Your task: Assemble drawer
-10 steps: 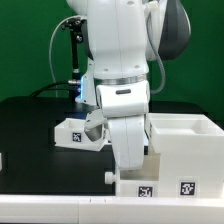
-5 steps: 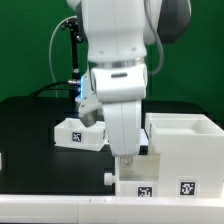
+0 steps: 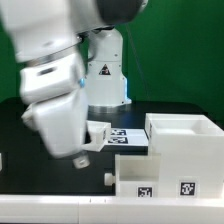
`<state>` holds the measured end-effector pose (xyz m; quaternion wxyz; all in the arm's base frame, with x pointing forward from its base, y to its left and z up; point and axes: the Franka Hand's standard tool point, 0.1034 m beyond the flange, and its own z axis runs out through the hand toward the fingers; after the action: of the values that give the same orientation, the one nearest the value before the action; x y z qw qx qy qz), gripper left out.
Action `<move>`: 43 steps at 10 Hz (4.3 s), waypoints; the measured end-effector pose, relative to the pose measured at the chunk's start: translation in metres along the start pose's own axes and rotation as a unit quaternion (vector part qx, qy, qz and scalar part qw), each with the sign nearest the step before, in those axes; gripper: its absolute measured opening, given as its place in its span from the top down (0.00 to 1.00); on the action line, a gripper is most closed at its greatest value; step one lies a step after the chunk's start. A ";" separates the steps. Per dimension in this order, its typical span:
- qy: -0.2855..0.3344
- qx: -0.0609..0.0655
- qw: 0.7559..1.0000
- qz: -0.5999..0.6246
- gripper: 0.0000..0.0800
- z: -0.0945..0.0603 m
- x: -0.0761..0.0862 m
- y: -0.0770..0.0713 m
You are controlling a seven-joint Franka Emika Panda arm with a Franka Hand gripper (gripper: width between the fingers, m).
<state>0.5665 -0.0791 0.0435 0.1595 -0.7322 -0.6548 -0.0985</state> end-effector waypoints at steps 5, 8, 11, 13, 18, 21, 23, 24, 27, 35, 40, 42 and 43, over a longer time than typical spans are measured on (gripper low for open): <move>-0.004 0.008 1.000 -0.007 0.19 0.032 0.021 -0.005; -0.001 -0.006 1.000 -0.021 0.19 0.049 0.051 -0.005; 0.002 -0.012 1.000 -0.019 0.19 0.055 0.072 -0.008; 0.002 -0.010 1.000 -0.017 0.19 0.061 0.070 -0.013; -0.014 -0.018 1.000 0.004 0.19 0.060 0.078 -0.008; -0.015 -0.017 1.000 0.008 0.19 0.056 0.066 -0.009; -0.017 -0.017 0.999 0.026 0.19 0.040 0.050 -0.011; -0.024 -0.026 0.999 0.040 0.19 0.029 0.050 -0.016; -0.034 -0.037 0.997 0.059 0.19 0.016 0.043 -0.023; -0.063 -0.122 0.980 0.141 0.19 -0.009 0.022 -0.050; -0.066 -0.110 0.973 0.190 0.19 0.000 0.023 -0.074; -0.067 -0.139 0.963 0.221 0.19 -0.004 0.012 -0.078; -0.065 -0.160 0.944 0.280 0.19 -0.007 0.007 -0.092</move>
Offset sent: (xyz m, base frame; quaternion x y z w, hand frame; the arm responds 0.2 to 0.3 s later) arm 0.0004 0.0359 -0.0147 -0.0160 0.0274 -0.0239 0.9992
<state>0.4763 -0.0665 0.0621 0.0184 -0.9069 -0.4075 -0.1056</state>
